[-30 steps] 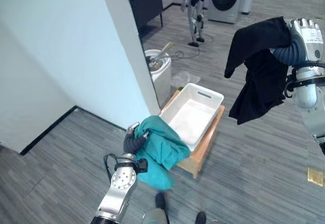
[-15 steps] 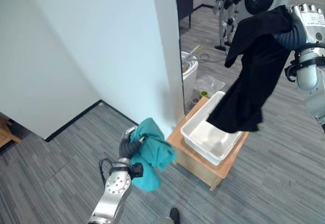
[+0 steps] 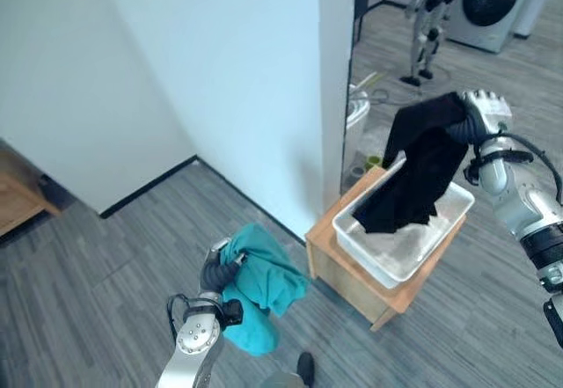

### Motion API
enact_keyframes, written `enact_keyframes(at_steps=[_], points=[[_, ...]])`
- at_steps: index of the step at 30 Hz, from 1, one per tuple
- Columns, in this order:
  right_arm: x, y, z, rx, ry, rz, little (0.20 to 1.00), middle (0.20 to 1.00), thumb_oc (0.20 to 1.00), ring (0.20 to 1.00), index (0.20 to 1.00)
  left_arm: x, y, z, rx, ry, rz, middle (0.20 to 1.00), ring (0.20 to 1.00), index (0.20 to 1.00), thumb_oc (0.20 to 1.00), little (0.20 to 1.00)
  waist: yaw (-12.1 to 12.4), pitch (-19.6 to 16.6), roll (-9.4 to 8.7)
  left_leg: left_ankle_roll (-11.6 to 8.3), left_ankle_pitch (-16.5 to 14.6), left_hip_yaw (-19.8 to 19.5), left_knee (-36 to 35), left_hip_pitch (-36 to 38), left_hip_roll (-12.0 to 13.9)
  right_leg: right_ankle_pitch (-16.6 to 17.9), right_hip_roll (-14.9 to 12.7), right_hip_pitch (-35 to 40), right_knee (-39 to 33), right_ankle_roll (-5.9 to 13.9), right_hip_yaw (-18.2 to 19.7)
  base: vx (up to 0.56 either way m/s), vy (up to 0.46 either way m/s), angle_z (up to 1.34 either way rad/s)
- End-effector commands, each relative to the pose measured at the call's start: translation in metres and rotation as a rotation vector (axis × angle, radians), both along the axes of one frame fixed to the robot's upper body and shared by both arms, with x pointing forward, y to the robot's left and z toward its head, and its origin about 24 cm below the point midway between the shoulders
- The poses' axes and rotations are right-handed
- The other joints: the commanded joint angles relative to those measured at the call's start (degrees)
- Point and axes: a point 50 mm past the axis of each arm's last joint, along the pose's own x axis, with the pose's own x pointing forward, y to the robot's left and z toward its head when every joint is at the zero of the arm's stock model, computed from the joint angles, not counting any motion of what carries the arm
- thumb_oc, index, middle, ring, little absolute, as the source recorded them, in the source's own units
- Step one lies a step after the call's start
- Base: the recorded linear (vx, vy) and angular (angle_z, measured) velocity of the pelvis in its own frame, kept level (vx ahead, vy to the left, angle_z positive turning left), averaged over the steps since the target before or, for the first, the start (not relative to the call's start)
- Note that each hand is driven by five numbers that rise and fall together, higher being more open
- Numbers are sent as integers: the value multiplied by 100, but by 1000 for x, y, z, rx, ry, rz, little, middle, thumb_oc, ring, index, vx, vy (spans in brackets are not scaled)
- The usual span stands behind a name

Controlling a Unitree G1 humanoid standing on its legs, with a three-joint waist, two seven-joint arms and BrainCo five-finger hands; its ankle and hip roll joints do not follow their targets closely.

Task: Pick up bed clothes into laundry basket.

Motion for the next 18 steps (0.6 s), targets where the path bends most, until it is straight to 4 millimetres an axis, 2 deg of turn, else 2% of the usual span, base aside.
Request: enact_keyframes(at_steps=[1,2,5,6,7,8,9,10,11,13,14,15,17,18], points=[[9,0,30,20,-82,-3,200,200,200,200,200,24,4,41,23,-216,-50,200,200,200,200,200,195,129,-255,-826,-67,209,43,-33,489,50,-532,-281,77,403,36,-69,-24,35],[11,-6,14,76,-32,-47,200,200,200,200,200,28,3,46,24,-234,-62,200,200,200,200,200,255,236,-187,-870,-7,152,43,-230,486,56,-529,-412,77,395,-49,-53,-13,36],[11,-12,5,104,-7,-86,200,200,200,200,200,31,3,50,25,-251,-73,200,200,200,200,200,292,293,-135,-896,42,94,43,-419,479,43,-511,-552,77,390,-107,-18,-11,30],[11,-17,4,118,-10,-110,1000,1000,1000,1000,1000,32,3,50,17,-253,-72,200,200,200,200,200,307,317,-122,-901,56,63,43,-496,475,32,-502,-602,77,391,-129,7,-16,26],[10,-22,3,121,-9,-134,1000,1000,1000,1000,1000,34,2,51,10,-257,-75,200,200,200,200,200,322,321,-112,-903,61,44,43,-551,471,25,-502,-630,77,390,-164,13,-15,20],[8,-33,12,147,-36,-172,1000,1000,1000,1000,1000,38,-1,55,2,-270,-88,200,200,200,200,200,318,342,-103,-906,60,15,43,-608,464,-1,-508,-640,77,393,-203,19,-6,20],[8,-33,12,147,-37,-172,1000,1000,1000,1000,1000,38,-1,55,2,-270,-88,200,200,200,200,200,317,344,-102,-906,61,10,43,-611,463,-1,-508,-640,77,393,-209,31,20,28],[6,-38,24,190,-89,-176,1000,1000,1000,1000,1000,40,-6,56,-1,-275,-111,200,200,200,200,200,275,343,-98,-884,34,10,43,-569,430,-25,-525,-564,77,398,-216,21,25,24],[6,-38,24,190,-89,-176,1000,1000,1000,1000,1000,40,-6,56,-2,-275,-111,200,200,200,200,200,275,338,-98,-884,35,9,43,-575,430,-24,-524,-569,77,397,-217,44,34,15],[4,-38,38,215,-149,-152,1000,1000,1000,1000,1000,40,-11,54,2,-270,-135,200,200,200,200,200,193,312,-112,-854,-12,49,43,-492,407,-17,-558,-504,77,412,-194,27,27,0],[1,-35,49,212,-195,-119,1000,1000,1000,1000,1000,40,-15,55,8,-268,-157,200,200,200,200,200,59,258,-147,-804,-93,115,43,-390,383,8,-600,-446,77,434,-134,30,45,-1],[0,-36,49,212,-194,-120,1000,1000,1000,1000,1000,40,-15,54,8,-267,-158,200,200,200,200,200,65,259,-149,-802,-96,119,43,-385,381,8,-603,-442,77,437,-131,63,47,3],[-11,-48,72,121,-252,-127,1000,1000,1000,1000,1000,41,-24,56,9,-271,-205,200,200,200,200,200,-171,173,-230,-742,-265,288,43,-127,354,37,-687,-328,77,503,2,80,53,-15],[-11,-48,73,120,-253,-127,1000,1000,1000,1000,1000,41,-25,56,9,-271,-206,200,200,200,200,200,-163,168,-225,-737,-248,291,43,-146,357,57,-685,-349,77,502,7,74,52,-30]])
